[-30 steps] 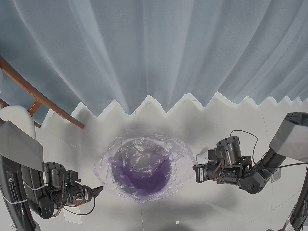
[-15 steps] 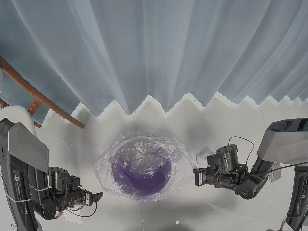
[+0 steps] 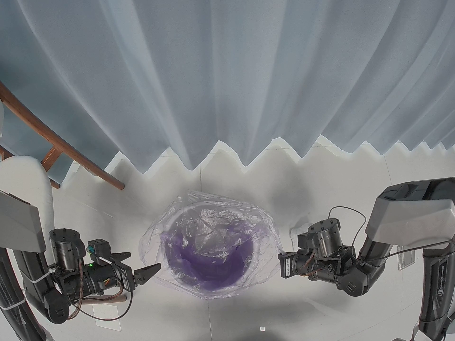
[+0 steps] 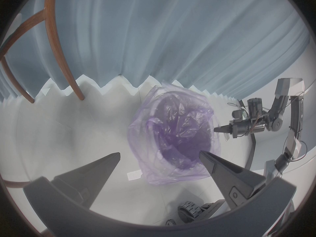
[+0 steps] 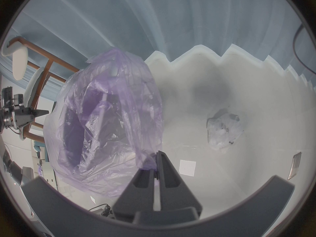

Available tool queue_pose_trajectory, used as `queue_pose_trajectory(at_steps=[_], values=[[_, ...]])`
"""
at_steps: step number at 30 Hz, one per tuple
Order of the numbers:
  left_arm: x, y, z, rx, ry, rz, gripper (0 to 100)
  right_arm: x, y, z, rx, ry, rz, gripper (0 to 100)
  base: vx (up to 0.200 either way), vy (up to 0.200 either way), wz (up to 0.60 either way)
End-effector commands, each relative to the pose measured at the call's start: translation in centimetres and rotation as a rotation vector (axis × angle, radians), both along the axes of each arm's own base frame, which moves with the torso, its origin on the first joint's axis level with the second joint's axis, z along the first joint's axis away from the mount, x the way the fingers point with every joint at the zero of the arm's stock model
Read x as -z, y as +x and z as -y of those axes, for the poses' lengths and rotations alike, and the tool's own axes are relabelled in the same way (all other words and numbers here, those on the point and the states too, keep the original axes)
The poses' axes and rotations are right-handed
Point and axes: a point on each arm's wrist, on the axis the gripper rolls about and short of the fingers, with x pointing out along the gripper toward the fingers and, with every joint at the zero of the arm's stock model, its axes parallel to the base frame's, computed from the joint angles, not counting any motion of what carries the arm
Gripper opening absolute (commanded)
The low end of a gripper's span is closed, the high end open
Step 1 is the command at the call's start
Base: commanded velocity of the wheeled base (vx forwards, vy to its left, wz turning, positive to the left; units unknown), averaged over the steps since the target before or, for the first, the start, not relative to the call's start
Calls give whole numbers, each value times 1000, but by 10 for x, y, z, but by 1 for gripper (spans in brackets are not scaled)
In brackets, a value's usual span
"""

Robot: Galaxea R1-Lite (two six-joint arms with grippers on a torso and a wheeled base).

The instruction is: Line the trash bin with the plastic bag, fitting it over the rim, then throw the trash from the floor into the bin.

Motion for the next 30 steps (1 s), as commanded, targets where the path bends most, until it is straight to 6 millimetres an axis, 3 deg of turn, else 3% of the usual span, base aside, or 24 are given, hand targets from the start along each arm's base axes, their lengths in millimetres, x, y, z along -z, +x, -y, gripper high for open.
queue_pose_trajectory(at_steps=[1,3,6,12,21,30], values=[[-8,-9,8,10,-10,11,100,2,-1,-3,-10,-2,-4,0,0,0,0],[-4,-9,11,1,5,-8,100,1,-2,-5,-15,3,0,0,0,0,0],[19,-5,13,-62,81,-88,100,-2,-2,-10,-20,22,30,0,0,0,0],[37,-1,17,-161,174,-117,100,-4,-6,-15,-36,31,55,0,0,0,0],[44,-4,19,-174,204,-148,100,-4,-8,-16,-44,27,54,0,0,0,0],[63,-7,20,-138,281,-211,100,-1,-9,-11,-30,21,38,0,0,0,0]])
